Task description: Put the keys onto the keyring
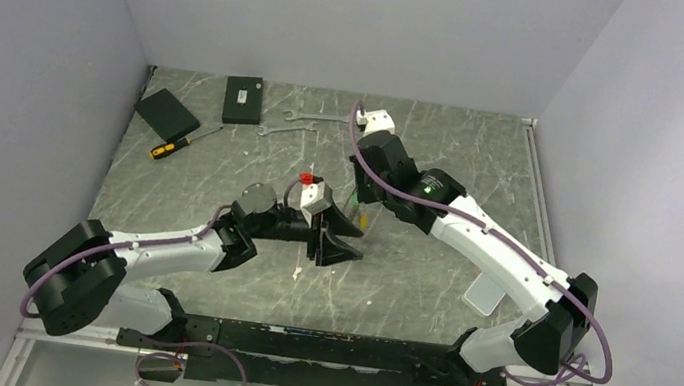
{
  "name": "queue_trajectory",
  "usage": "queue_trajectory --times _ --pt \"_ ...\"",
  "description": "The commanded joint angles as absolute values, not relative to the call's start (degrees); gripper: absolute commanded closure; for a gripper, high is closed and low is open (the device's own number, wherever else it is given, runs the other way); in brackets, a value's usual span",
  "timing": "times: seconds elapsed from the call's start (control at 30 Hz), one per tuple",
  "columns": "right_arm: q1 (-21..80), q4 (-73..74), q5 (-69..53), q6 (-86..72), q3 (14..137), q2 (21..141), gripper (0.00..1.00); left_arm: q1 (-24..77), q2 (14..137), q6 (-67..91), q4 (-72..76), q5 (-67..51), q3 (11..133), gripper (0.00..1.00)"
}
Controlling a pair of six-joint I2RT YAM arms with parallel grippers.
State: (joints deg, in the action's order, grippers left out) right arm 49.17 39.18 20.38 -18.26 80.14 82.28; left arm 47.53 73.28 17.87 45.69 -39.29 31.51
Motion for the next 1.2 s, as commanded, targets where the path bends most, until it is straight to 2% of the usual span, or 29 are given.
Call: queue_trajectory --times 0.0,0.13,0.3,0.43,0.6,0.83,0.93,1.17 --pt "48.87 38.06 19.80 -19.72 83.41 80.30 1.00 47.98 74.63 14.54 41.39 -31.81 35.67 0.43" --pt "48.66 37.18 18.09 -19.95 82.36 77.52 1.00 47.93 76.72 11.50 39.00 -21.35 36.01 0.38" --pt "48.16 35.36 12.83 -18.84 80.38 74.21 1.00 47.86 78.72 9.10 41.12 -17.47 36.03 0.40" --pt "47.65 33.48 9.14 -18.46 77.49 71.64 1.00 47.90 77.99 7.83 41.80 -14.58 35.02 0.37" --pt "47.03 32.13 2.67 -19.00 75.55 71.42 1.00 47.85 75.63 4.44 46.21 -16.06 31.97 0.31" --pt "46.11 29.78 -3.03 -19.99 73.28 71.56 1.00 47.50 71.13 1.03 48.82 -19.28 28.70 0.28" --pt "45.59 28.80 -5.08 -20.28 72.37 71.74 1.00 47.18 69.40 1.22 50.53 -19.86 27.07 0.31" --pt "44.87 26.58 -7.30 -21.45 71.20 72.63 1.00 46.84 67.27 1.35 49.48 -20.66 25.88 0.45"
